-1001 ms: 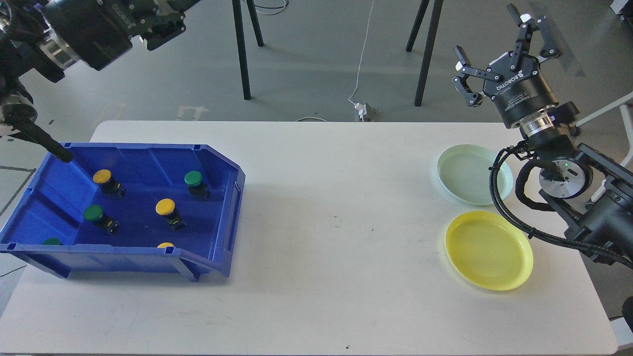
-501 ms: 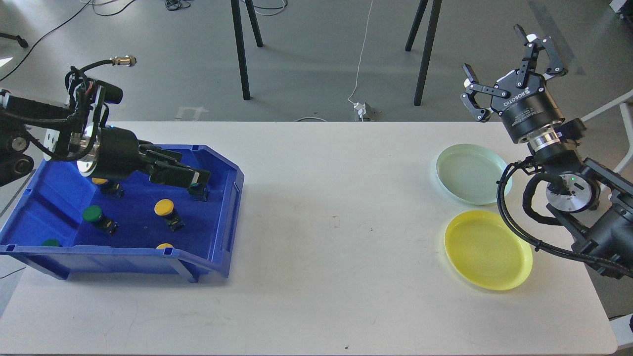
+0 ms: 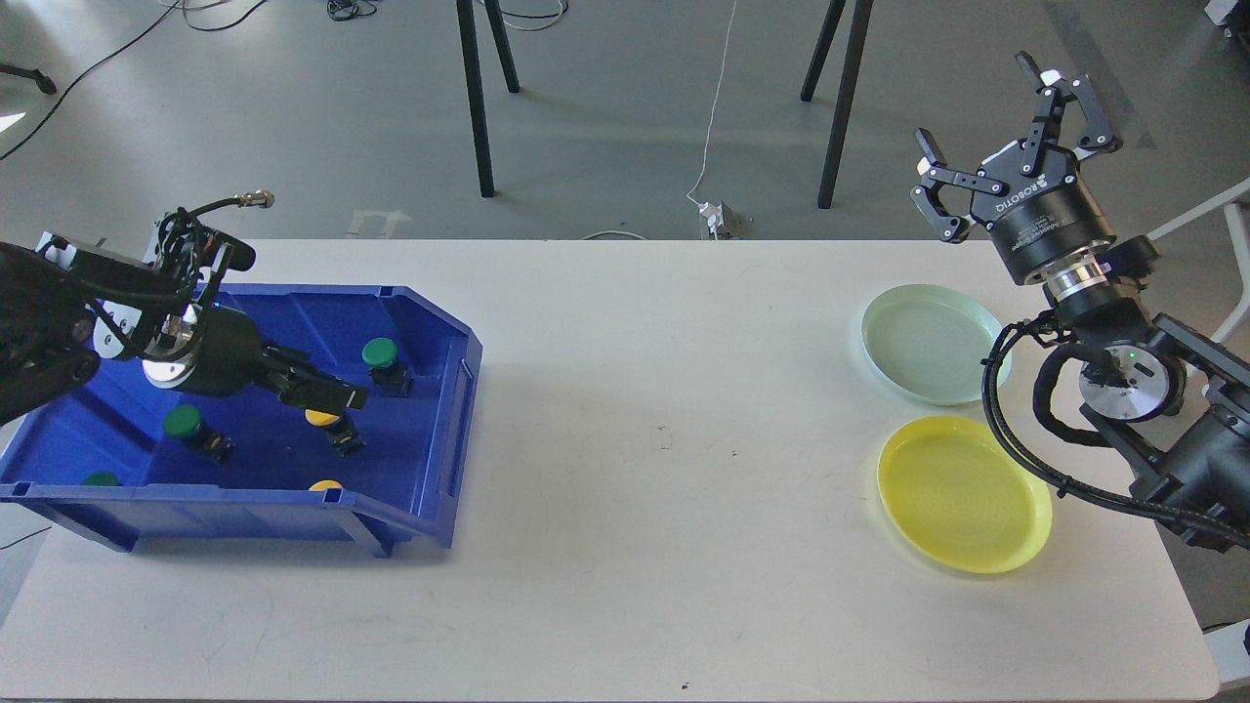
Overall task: Pass button and place on color plate
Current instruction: 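Lower the left gripper into the bin and grasp a yellow button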
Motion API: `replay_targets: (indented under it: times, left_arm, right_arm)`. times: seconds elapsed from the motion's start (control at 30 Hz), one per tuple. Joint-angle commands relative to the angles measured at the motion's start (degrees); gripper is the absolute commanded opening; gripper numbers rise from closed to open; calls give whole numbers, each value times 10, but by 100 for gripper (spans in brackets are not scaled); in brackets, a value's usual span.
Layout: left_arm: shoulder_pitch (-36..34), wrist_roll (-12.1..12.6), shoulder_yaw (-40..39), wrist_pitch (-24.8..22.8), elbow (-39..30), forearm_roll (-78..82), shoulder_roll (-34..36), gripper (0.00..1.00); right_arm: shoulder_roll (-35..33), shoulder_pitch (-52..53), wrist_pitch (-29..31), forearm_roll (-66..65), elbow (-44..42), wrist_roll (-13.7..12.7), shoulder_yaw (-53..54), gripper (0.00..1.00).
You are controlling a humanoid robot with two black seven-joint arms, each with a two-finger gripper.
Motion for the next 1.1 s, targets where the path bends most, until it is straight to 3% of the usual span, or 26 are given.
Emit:
replay_targets:
  times: [0.0, 1.07]
  left_arm:
    - [5, 0, 1, 0, 12, 0, -6, 99]
    - [70, 0, -1, 0, 127, -2, -67, 95]
  right_arm:
    - [0, -1, 0, 0, 0, 0, 0, 99]
    - [-11, -18, 0, 0, 0, 0, 0, 99]
